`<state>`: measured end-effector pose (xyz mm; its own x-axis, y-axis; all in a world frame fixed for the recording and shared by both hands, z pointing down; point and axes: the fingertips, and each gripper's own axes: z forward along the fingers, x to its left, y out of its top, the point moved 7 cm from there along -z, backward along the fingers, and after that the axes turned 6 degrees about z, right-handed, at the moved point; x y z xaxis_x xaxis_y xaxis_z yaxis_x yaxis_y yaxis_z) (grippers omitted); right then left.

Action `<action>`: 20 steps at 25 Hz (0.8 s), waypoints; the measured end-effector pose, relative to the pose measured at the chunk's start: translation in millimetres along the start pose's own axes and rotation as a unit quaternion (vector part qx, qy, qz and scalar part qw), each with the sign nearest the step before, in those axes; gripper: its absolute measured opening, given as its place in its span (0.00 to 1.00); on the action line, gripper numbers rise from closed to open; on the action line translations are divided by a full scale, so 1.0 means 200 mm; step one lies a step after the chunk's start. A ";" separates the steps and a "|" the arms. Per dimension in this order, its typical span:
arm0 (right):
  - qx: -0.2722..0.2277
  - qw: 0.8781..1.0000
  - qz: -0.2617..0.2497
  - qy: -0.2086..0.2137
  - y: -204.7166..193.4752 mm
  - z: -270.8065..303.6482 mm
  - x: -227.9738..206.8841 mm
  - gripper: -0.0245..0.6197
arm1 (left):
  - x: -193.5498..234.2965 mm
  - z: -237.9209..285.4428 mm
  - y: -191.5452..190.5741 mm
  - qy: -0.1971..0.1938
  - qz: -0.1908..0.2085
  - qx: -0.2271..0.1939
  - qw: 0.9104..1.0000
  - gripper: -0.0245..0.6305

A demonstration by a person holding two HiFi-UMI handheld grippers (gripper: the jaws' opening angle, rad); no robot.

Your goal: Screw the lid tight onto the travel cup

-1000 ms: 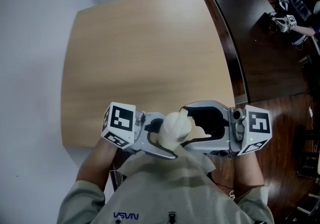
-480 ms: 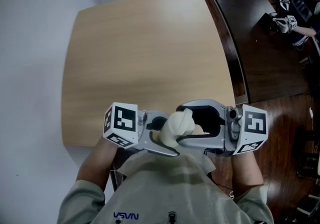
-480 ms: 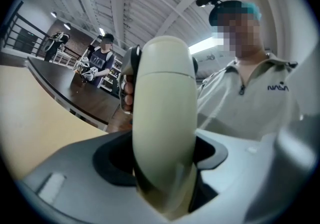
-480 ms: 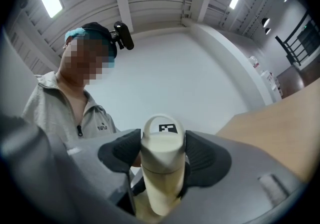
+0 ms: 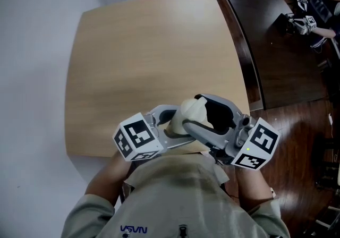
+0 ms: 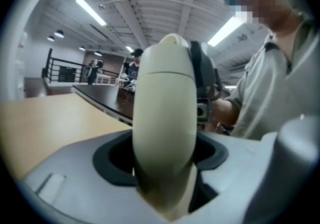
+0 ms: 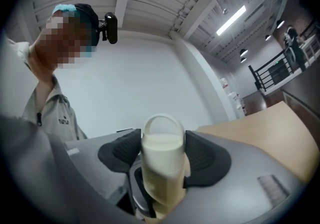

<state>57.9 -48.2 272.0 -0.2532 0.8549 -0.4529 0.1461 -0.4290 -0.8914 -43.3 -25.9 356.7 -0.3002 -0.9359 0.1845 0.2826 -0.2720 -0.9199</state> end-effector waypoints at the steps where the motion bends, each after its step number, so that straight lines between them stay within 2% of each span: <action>1: -0.009 1.000 -0.001 -0.021 0.00 0.00 -0.01 0.47 | 0.02 0.01 0.00 0.036 0.004 0.007 0.999 0.52; 5: -0.038 0.994 0.007 -0.100 -0.03 0.02 -0.03 0.47 | 0.04 0.03 -0.01 0.160 0.007 0.036 0.987 0.52; 8: -0.056 0.986 0.022 -0.153 -0.07 0.02 -0.05 0.47 | 0.04 0.05 -0.04 0.236 0.009 0.055 0.970 0.52; 10: -0.066 0.980 0.031 -0.185 -0.09 0.03 -0.05 0.47 | 0.04 0.08 -0.07 0.272 0.005 0.062 0.960 0.52; 12: -0.074 0.974 0.039 -0.210 -0.11 0.03 -0.06 0.47 | 0.04 0.09 -0.10 0.290 -0.003 0.066 0.955 0.52; 14: -0.078 0.971 0.042 -0.224 -0.13 0.03 -0.06 0.47 | 0.05 0.10 -0.12 0.293 -0.008 0.068 0.954 0.52; 18: -0.078 0.970 0.046 -0.224 -0.13 0.04 -0.06 0.47 | 0.05 0.10 -0.11 0.277 -0.014 0.066 0.959 0.52; 20: -0.075 0.974 0.043 -0.212 -0.12 0.04 -0.06 0.47 | 0.05 0.09 -0.09 0.259 -0.014 0.058 0.964 0.52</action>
<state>49.8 -49.6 298.8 -0.6007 0.6070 -0.5204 0.3138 -0.4196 -0.8517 -35.7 -34.6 382.1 -0.7153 -0.6986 -0.0161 0.3587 -0.3473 -0.8665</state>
